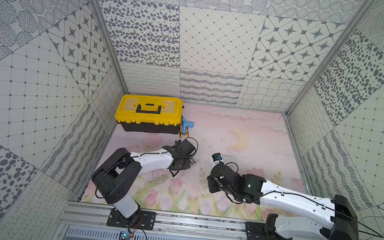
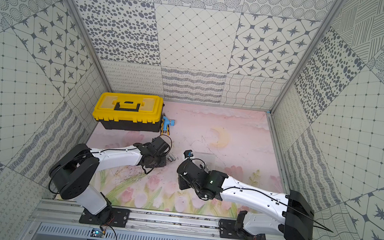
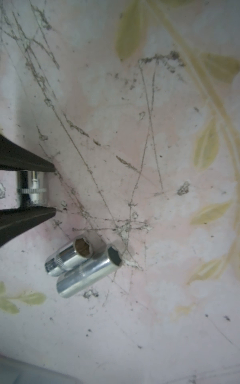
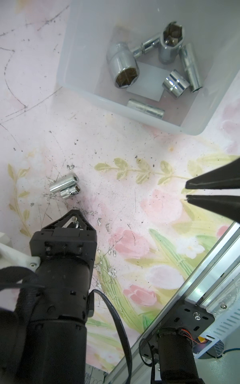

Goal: Put the socket on the desktop into the storage box
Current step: Pick up the socket head at the center of the board.

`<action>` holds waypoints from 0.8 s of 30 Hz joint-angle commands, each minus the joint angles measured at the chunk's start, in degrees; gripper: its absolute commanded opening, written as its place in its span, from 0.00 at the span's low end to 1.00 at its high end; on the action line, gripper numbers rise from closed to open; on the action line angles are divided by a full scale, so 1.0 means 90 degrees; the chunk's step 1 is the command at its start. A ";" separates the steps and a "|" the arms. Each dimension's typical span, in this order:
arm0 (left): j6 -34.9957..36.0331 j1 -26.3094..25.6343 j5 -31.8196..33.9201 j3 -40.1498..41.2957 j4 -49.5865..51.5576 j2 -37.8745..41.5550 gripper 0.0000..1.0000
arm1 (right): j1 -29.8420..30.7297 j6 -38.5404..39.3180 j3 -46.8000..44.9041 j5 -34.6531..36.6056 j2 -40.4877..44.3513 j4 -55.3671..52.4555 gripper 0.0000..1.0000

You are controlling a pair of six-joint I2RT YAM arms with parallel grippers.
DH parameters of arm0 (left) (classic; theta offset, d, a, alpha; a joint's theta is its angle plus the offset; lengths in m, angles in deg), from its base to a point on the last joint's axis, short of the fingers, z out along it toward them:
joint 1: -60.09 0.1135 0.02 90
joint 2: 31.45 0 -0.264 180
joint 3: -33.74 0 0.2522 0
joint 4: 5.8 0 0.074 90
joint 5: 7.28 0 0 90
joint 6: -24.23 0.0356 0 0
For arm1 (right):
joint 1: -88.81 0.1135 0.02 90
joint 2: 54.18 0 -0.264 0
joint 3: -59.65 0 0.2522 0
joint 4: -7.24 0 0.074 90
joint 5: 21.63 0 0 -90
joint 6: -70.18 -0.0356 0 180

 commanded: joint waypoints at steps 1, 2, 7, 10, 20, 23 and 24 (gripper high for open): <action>-0.0199 -0.0032 -0.0443 0.0101 0.0327 0.0256 0.02 | 0.0037 -0.0098 0.0074 0.0127 0.0192 0.0115 0.11; -0.0226 -0.0021 -0.0499 0.0107 0.0321 0.0312 0.00 | 0.0036 -0.0103 0.0073 0.0128 0.0200 0.0114 0.11; -0.0322 -0.0020 -0.0702 0.0187 0.0287 0.0575 0.00 | 0.0036 -0.0160 -0.0049 0.0108 0.0275 0.0238 0.11; -0.0366 -0.0020 -0.0751 0.0289 0.0231 0.0768 0.00 | 0.0036 -0.0172 -0.0064 0.0089 0.0301 0.0281 0.11; -0.1374 0.0148 -0.2384 0.1255 -0.1819 0.1836 0.00 | 0.0036 -0.0206 -0.0110 0.0034 0.0527 0.0474 0.11; -0.2082 0.0147 -0.2937 0.1602 -0.2776 0.2030 0.00 | 0.0036 -0.0203 -0.0230 -0.0089 0.0683 0.0850 0.11; -0.2379 0.0141 -0.3100 0.1723 -0.3143 0.2050 0.00 | 0.0041 -0.0208 -0.0279 -0.0132 0.0730 0.1037 0.12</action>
